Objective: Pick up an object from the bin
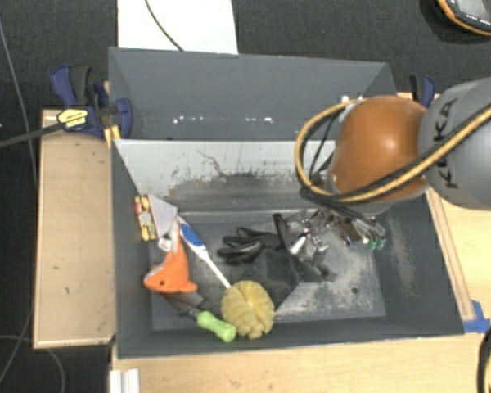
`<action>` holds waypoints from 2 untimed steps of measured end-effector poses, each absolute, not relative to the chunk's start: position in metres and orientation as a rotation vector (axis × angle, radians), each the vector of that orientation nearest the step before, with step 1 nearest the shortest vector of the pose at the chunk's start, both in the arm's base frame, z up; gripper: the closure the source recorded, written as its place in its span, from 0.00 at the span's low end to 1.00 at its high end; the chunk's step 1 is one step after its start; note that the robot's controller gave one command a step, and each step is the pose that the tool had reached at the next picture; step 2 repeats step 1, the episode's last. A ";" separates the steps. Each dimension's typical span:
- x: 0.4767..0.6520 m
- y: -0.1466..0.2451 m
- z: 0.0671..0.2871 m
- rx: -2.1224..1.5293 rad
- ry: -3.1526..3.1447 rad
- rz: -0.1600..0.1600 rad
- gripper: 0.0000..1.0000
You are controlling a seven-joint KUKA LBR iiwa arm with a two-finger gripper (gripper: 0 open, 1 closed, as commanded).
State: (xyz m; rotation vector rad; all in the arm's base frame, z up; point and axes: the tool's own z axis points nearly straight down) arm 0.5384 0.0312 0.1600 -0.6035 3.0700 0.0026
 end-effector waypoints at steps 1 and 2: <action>0.550 0.055 0.246 -0.802 3.023 0.001 1.00; 0.550 0.055 0.246 -0.802 3.023 0.001 1.00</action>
Offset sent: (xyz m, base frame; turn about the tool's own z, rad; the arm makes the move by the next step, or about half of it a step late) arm -0.0175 -0.0006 0.1951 0.0382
